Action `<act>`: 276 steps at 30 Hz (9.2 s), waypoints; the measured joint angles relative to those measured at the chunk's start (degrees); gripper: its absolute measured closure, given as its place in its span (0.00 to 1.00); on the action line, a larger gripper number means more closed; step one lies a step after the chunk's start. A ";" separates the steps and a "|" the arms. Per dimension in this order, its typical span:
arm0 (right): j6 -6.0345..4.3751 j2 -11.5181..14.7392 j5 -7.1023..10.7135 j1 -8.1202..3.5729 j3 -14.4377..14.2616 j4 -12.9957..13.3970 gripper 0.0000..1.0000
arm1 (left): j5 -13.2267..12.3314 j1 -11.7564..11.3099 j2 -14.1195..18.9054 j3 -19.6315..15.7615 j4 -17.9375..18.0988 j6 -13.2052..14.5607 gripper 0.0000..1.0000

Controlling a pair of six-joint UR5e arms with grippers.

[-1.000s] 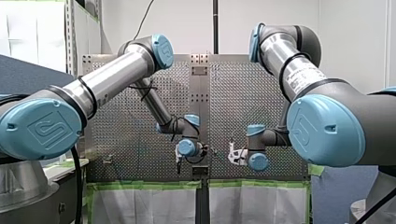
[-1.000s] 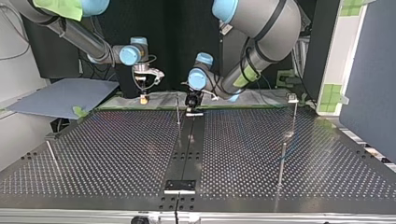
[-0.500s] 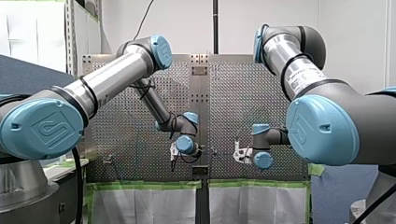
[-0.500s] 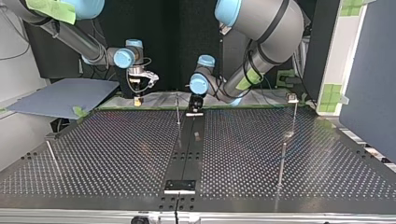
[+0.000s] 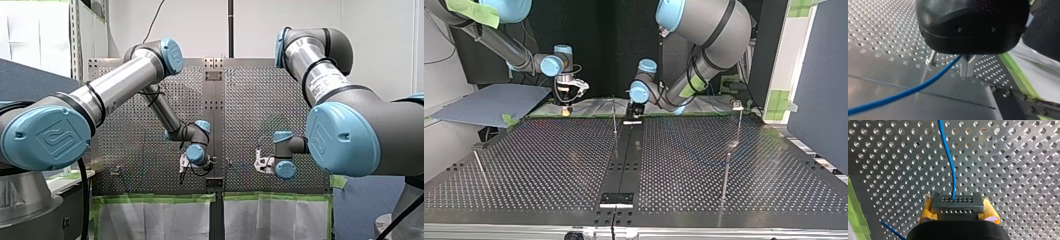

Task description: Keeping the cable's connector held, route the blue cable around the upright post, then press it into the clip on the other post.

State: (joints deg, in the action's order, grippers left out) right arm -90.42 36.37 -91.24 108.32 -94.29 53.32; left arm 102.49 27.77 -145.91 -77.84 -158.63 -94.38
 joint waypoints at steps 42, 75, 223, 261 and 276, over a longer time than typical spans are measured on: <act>0.39 -0.51 -3.57 -3.88 3.34 1.31 1.00 | 5.94 -1.12 -0.02 0.04 5.35 -1.33 1.00; -0.30 -2.01 -0.90 -4.28 6.49 -0.75 1.00 | -2.01 0.69 0.07 0.16 5.49 2.61 0.00; -2.59 -3.16 5.19 -4.10 6.87 -1.98 1.00 | 9.03 8.26 49.01 -52.56 24.59 -15.30 0.00; -2.68 -3.18 5.19 -4.13 6.87 -1.98 1.00 | 9.00 8.19 50.16 -53.70 25.20 -15.31 0.00; -2.68 -3.18 5.19 -4.13 6.87 -1.98 1.00 | 9.00 8.19 50.16 -53.70 25.20 -15.31 0.00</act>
State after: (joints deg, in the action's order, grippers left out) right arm -93.09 33.19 -86.05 104.20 -87.42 51.34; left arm 111.49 35.97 -95.75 -131.54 -133.43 -109.68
